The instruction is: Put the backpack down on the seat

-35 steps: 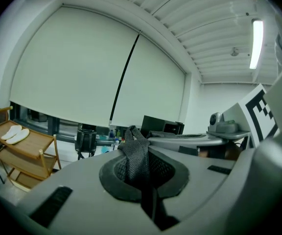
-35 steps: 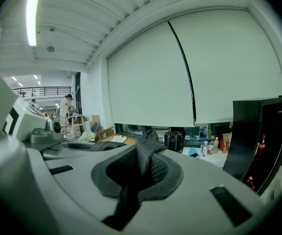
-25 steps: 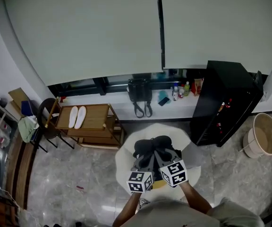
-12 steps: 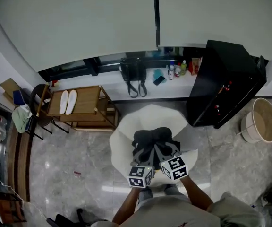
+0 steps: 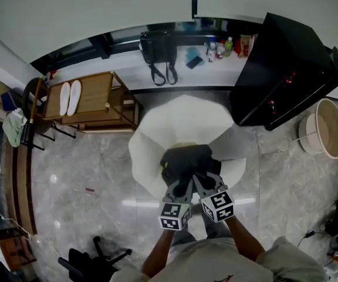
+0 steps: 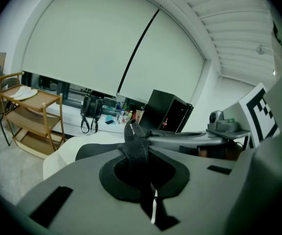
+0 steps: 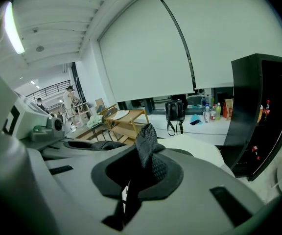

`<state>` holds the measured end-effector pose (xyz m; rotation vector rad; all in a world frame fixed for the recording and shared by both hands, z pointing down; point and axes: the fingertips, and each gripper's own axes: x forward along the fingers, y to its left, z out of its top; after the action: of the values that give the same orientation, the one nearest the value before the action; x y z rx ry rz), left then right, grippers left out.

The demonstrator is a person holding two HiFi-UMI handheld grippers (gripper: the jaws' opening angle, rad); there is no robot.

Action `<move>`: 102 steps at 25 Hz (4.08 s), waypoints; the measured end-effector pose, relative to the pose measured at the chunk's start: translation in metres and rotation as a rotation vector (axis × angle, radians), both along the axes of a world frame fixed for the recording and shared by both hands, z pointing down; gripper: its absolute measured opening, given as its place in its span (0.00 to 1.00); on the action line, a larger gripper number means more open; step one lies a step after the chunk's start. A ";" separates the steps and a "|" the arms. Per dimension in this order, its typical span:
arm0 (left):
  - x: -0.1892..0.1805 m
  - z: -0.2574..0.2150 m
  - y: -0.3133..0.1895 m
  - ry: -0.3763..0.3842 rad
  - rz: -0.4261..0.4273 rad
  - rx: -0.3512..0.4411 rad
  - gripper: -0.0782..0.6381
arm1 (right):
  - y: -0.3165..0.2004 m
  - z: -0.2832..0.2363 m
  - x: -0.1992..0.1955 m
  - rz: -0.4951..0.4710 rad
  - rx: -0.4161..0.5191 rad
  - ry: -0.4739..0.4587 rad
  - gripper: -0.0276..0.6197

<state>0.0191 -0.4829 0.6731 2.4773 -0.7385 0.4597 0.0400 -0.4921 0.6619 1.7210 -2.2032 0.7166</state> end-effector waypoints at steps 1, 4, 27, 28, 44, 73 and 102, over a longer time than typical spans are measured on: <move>-0.002 0.007 0.003 -0.006 0.000 -0.014 0.15 | 0.003 0.007 -0.002 -0.002 -0.012 -0.002 0.09; -0.009 0.030 0.011 -0.025 -0.002 -0.047 0.15 | 0.010 0.030 -0.008 0.001 -0.050 -0.012 0.09; 0.024 0.167 -0.063 -0.067 -0.002 -0.195 0.15 | -0.058 0.169 0.024 0.029 -0.209 -0.035 0.09; 0.028 0.173 -0.071 -0.073 0.005 -0.193 0.15 | -0.066 0.175 0.028 0.035 -0.213 -0.035 0.09; 0.065 0.247 -0.163 -0.104 0.023 -0.206 0.15 | -0.156 0.251 0.064 0.036 -0.252 -0.006 0.10; 0.029 0.190 -0.120 -0.103 0.009 -0.118 0.39 | -0.096 0.198 0.076 0.104 -0.207 0.032 0.33; 0.046 -0.078 -0.046 0.057 -0.086 0.293 0.16 | -0.012 -0.084 0.068 0.037 0.301 0.139 0.09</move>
<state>0.0654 -0.5289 0.5946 2.7008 -0.9433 0.2636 0.1083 -0.5037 0.5783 1.8894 -2.2778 0.2709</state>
